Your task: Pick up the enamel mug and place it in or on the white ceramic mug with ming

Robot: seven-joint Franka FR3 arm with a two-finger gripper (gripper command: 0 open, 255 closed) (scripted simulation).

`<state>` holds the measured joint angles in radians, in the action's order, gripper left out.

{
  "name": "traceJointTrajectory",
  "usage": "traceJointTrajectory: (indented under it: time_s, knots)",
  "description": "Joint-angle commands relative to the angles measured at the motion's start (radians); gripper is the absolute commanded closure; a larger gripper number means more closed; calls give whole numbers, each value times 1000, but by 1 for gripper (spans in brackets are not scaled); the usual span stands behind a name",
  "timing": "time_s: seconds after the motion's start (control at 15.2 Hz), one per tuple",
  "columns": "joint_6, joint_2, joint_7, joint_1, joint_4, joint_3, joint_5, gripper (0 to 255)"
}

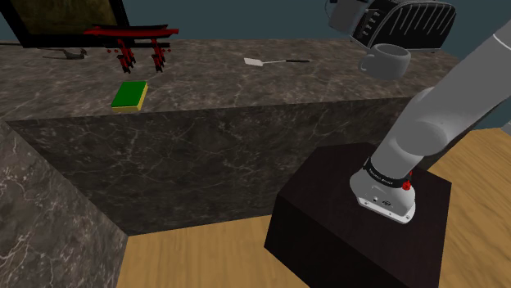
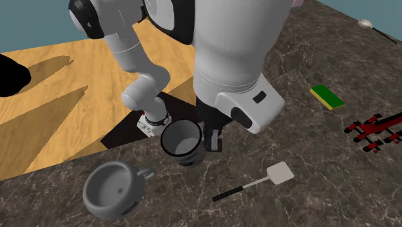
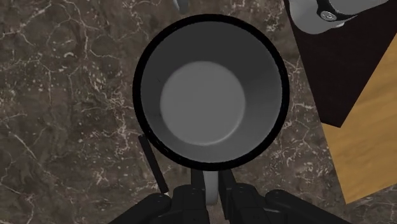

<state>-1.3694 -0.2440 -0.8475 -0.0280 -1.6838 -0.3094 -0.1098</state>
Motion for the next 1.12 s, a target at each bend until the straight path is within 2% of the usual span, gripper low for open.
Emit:
traceJointTrajectory:
  time_s: [0.0,0.53,1.06]
  knots:
    - [10,-42,-36,-16,-27,-19,-21,255]
    - [42,-135,-204,-79,-62,-119,-99,255]
    - [54,-171,-369,-128,-53,-228,-166,255]
